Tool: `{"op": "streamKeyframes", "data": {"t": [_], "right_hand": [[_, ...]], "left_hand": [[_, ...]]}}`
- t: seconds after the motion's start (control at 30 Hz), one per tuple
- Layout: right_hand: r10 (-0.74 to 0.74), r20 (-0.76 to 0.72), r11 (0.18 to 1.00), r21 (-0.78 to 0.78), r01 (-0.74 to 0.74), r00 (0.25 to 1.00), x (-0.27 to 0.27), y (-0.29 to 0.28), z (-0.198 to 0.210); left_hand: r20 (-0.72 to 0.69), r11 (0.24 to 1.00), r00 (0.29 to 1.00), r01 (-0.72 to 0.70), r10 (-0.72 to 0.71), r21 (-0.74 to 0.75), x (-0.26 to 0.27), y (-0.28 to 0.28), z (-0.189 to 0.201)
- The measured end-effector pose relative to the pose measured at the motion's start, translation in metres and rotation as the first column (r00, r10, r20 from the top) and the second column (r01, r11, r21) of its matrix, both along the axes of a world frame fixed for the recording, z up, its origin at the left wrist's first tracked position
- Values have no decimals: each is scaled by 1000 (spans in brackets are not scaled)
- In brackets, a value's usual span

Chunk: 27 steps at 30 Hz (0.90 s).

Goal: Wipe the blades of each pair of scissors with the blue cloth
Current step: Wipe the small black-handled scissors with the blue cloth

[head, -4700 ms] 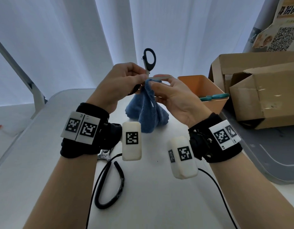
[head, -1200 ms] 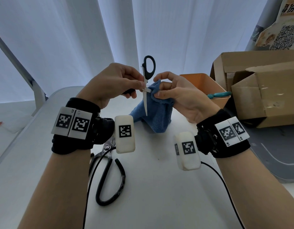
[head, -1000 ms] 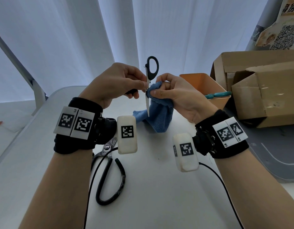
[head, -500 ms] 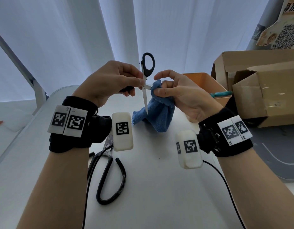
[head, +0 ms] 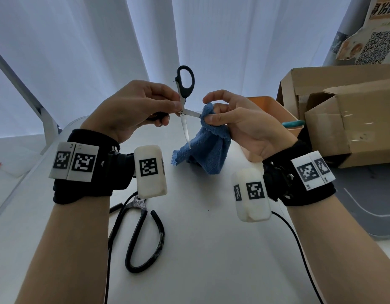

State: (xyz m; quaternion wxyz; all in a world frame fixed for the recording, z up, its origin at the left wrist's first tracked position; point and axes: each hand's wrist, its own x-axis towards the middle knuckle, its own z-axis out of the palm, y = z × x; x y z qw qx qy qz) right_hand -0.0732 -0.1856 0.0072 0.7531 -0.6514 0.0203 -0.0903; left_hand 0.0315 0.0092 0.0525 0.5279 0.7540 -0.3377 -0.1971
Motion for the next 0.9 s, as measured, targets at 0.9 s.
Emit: {"op": "streamKeyframes", "data": {"t": [0.9], "right_hand": [[-104,23,991,-80,105,994,5,26,-6]], "left_hand": [[60,994,998,18,-24,104,-5,-9,-3]]}}
